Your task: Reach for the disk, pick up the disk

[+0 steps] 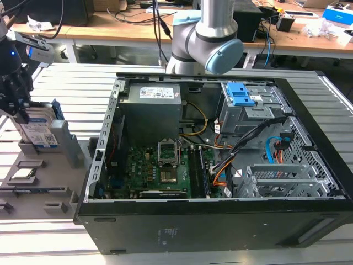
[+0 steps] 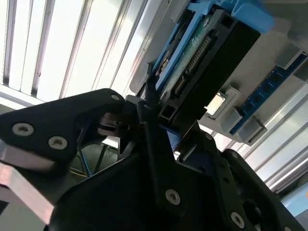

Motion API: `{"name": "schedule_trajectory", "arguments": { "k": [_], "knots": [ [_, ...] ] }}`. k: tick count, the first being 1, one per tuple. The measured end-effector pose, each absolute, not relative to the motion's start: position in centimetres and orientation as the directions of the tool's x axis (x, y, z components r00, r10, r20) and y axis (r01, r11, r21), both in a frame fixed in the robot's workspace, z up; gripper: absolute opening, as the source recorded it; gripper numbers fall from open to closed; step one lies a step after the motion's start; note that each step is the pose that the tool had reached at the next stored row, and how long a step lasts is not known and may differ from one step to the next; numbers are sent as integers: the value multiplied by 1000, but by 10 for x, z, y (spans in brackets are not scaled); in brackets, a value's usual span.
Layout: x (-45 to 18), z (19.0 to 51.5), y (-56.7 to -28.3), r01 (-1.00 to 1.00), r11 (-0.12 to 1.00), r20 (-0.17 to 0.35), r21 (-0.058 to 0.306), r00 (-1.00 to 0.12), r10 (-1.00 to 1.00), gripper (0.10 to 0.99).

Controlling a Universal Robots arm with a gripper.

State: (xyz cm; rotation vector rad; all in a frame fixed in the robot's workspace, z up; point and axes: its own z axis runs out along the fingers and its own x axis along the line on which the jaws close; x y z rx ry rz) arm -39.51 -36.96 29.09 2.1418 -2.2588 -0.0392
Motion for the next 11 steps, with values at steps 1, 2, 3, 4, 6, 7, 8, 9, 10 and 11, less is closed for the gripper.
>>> {"name": "schedule_trajectory", "arguments": {
  "k": [1, 2, 3, 4, 6, 7, 8, 9, 10, 11],
  "knots": [
    [-395, 291, -370, -998, 53, 3, 38, -53, -999, 369],
    [-395, 291, -370, -998, 53, 3, 38, -53, -999, 369],
    [-395, 291, -370, -998, 53, 3, 38, -53, -999, 369],
    [-395, 291, -370, -998, 53, 3, 38, -53, -999, 369],
    [-395, 291, -370, -998, 53, 3, 38, -53, -999, 369],
    [-395, 291, -370, -998, 53, 3, 38, -53, -999, 369],
    [-395, 291, -370, -998, 53, 3, 38, -53, -999, 369],
    [-395, 290, -370, -998, 53, 3, 38, -53, -999, 369],
    [-395, 290, -370, -998, 53, 3, 38, -53, -999, 369],
    [-395, 290, -370, -998, 53, 3, 38, -53, -999, 369]
  ]
}}
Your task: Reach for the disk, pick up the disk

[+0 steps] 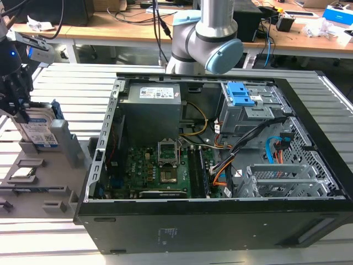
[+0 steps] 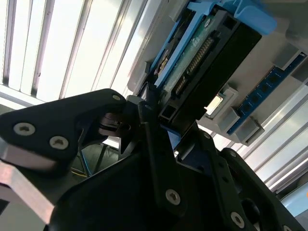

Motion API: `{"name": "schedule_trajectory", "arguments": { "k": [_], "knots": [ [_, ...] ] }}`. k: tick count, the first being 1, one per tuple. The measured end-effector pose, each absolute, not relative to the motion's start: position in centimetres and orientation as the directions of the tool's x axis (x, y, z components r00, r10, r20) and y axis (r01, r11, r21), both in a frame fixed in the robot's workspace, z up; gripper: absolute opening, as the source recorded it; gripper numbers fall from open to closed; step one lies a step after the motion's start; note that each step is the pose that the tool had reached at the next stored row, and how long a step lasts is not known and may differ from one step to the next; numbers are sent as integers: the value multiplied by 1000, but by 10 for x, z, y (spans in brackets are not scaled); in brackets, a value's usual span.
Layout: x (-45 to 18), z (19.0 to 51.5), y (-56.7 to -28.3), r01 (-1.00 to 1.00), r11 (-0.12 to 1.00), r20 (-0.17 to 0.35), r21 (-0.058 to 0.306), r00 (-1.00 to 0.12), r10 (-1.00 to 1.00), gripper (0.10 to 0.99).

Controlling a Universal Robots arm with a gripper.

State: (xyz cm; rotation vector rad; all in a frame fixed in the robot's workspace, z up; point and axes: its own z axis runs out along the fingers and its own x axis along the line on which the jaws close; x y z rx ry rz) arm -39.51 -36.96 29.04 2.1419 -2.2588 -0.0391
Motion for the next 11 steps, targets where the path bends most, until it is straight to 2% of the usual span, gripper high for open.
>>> {"name": "schedule_trajectory", "arguments": {
  "k": [11],
  "knots": [
    [-395, 290, -370, -998, 53, 3, 37, -53, -999, 369]
  ]
}}
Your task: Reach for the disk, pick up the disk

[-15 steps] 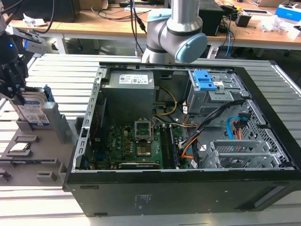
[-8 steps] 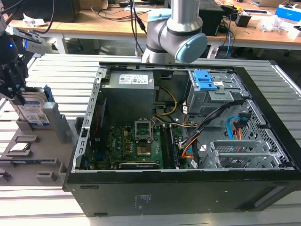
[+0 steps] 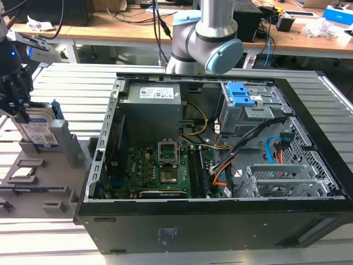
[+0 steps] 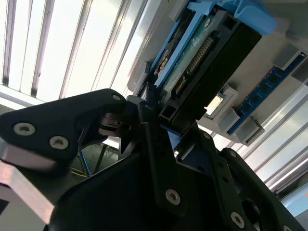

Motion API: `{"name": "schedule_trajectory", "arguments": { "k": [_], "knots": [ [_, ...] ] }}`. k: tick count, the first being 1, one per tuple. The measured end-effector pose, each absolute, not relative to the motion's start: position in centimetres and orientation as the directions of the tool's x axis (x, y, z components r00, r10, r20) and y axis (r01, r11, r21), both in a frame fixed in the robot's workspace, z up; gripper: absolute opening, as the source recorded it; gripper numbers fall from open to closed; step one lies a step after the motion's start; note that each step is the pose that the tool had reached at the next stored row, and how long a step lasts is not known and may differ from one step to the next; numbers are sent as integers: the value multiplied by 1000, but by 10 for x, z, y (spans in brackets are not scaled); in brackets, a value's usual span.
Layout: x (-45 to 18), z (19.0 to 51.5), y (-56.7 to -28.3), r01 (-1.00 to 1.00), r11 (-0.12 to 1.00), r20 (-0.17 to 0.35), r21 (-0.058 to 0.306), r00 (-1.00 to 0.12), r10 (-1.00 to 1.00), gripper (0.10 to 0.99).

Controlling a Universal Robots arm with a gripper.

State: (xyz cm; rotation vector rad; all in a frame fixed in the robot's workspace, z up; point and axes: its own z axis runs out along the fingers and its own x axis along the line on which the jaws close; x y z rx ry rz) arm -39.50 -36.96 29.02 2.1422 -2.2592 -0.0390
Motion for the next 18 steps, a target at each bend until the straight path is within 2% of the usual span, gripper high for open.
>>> {"name": "schedule_trajectory", "arguments": {
  "k": [18],
  "knots": [
    [-395, 309, -369, -998, 53, 3, 38, -53, -999, 369]
  ]
}}
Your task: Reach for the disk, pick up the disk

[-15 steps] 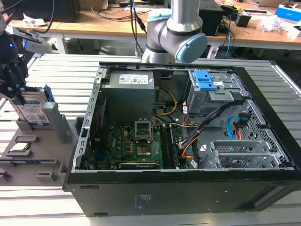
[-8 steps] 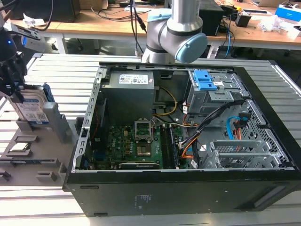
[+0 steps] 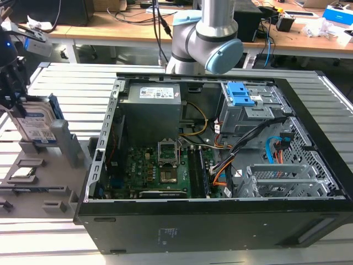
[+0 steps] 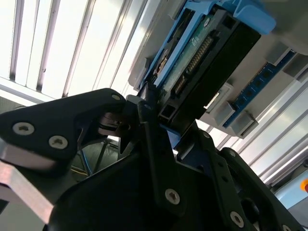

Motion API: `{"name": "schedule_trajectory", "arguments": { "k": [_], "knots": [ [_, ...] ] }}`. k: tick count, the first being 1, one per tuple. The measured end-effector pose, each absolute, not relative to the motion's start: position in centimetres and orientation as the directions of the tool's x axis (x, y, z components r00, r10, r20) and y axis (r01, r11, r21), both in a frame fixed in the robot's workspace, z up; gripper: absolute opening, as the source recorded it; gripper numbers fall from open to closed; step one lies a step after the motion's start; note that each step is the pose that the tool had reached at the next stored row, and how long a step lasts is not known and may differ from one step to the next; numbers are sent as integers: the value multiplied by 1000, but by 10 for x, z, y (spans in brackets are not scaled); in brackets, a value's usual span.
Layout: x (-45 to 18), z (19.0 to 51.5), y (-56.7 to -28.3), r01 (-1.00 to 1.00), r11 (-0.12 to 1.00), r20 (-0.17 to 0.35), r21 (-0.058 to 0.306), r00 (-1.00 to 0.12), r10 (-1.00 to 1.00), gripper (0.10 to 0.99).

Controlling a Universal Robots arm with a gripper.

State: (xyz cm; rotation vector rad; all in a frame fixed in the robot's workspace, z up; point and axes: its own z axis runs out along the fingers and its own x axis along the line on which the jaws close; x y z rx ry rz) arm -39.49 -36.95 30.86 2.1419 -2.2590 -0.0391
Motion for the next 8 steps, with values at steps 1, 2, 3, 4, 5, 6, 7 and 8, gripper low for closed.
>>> {"name": "schedule_trajectory", "arguments": {
  "k": [1, 2, 3, 4, 5, 6, 7, 8],
  "knots": [
    [-395, 309, -369, -998, 53, 3, 38, -53, -999, 369],
    [-395, 311, -369, -998, 53, 3, 38, -53, -999, 369],
    [-395, 313, -369, -998, 53, 3, 38, -53, -999, 369],
    [-395, 314, -370, -998, 53, 3, 38, -53, -999, 369],
    [-395, 315, -369, -998, 53, 3, 38, -53, -999, 369],
    [-395, 318, -369, -998, 53, 3, 38, -53, -999, 369],
    [-395, 320, -369, -998, 53, 3, 38, -53, -999, 369],
    [-395, 322, -369, -998, 53, 3, 38, -53, -999, 369]
  ]
}}
